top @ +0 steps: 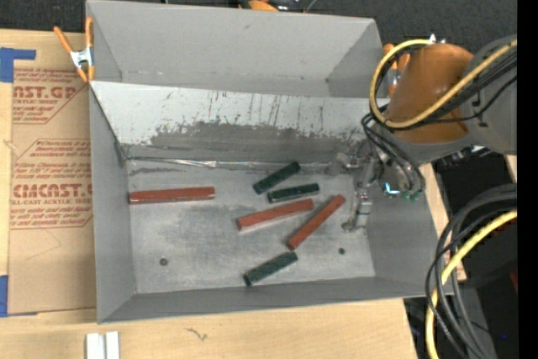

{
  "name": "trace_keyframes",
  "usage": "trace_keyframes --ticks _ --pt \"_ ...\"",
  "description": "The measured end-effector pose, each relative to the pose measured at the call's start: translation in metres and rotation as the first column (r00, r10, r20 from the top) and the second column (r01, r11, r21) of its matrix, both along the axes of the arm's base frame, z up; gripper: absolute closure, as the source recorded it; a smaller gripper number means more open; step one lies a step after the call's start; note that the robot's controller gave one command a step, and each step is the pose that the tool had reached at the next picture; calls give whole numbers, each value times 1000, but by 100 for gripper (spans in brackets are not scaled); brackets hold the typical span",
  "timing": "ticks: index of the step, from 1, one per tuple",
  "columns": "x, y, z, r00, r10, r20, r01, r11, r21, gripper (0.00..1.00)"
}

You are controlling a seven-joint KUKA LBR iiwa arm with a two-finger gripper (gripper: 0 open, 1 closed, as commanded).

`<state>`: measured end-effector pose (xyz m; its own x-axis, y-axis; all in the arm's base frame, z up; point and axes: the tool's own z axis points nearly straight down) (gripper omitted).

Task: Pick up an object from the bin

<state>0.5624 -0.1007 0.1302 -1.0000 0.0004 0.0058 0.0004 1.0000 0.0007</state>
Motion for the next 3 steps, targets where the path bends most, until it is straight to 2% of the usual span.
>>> trace_keyframes --ticks 1,2,3 --pt "-15 50 -61 976 -218 7 218 976 2 0" --pt "-12 48 -57 976 -218 14 218 976 0 100" --pt "-11 41 81 959 -283 15 283 959 1 100"
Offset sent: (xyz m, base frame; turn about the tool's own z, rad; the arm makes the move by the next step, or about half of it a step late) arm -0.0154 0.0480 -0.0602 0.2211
